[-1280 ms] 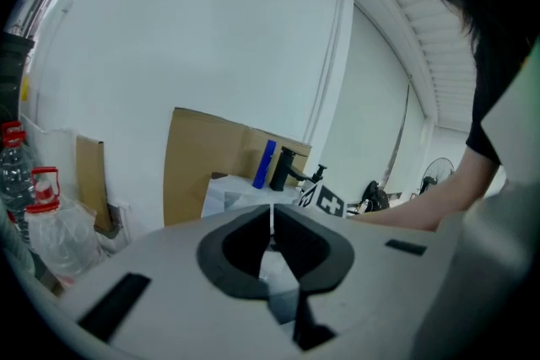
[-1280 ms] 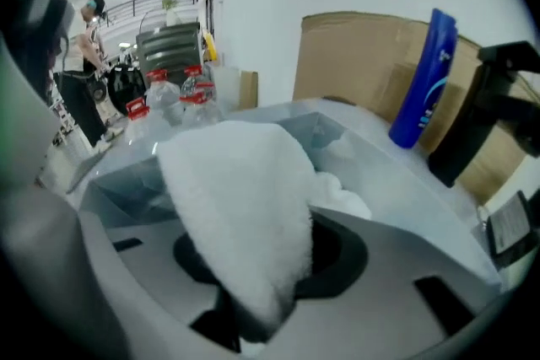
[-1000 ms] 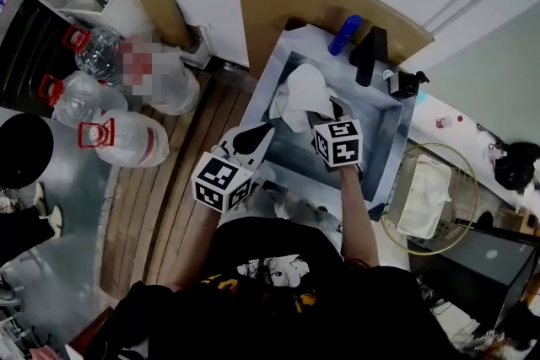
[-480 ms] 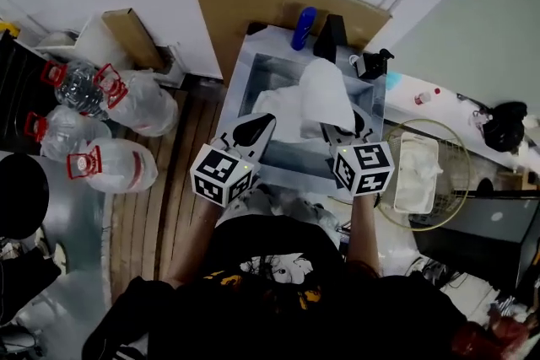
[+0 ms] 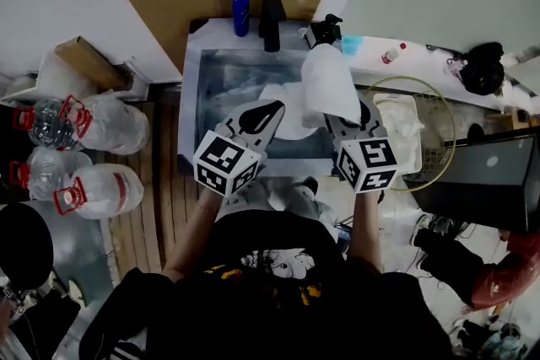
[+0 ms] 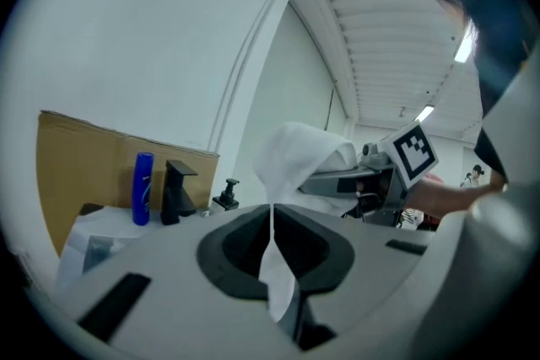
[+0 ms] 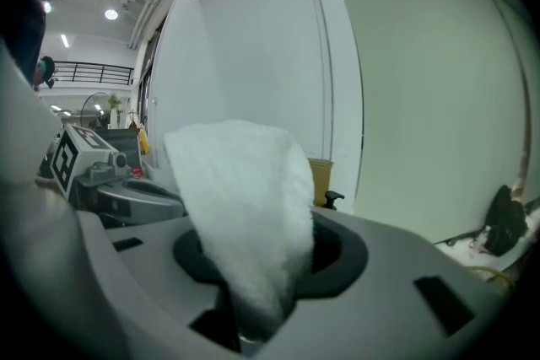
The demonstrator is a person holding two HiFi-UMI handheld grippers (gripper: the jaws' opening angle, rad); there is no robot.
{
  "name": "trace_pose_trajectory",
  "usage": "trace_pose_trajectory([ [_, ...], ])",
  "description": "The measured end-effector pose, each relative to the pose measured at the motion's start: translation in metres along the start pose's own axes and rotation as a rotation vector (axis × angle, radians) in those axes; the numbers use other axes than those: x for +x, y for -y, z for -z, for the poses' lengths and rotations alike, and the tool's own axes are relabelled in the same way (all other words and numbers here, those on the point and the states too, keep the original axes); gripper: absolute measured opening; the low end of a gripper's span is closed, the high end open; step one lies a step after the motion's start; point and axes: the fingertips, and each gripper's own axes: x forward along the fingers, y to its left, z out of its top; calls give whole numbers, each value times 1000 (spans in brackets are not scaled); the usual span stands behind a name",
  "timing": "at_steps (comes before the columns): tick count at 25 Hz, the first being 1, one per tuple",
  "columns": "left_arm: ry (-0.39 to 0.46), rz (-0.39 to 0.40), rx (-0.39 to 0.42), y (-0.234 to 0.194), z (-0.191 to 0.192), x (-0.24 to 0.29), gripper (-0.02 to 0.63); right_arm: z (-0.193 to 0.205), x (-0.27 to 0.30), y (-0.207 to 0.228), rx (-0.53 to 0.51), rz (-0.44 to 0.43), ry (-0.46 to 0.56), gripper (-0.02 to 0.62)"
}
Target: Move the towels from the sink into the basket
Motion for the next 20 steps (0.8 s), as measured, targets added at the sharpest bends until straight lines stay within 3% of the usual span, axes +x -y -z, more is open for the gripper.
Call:
trace_pose_trajectory([
  [9,14,81,18,67,-18,81,15,-22,-96,136,73,196,105,156],
  [20,-16,231,56,179,-22,213,15,-26,-201,283,18,329,173,156],
])
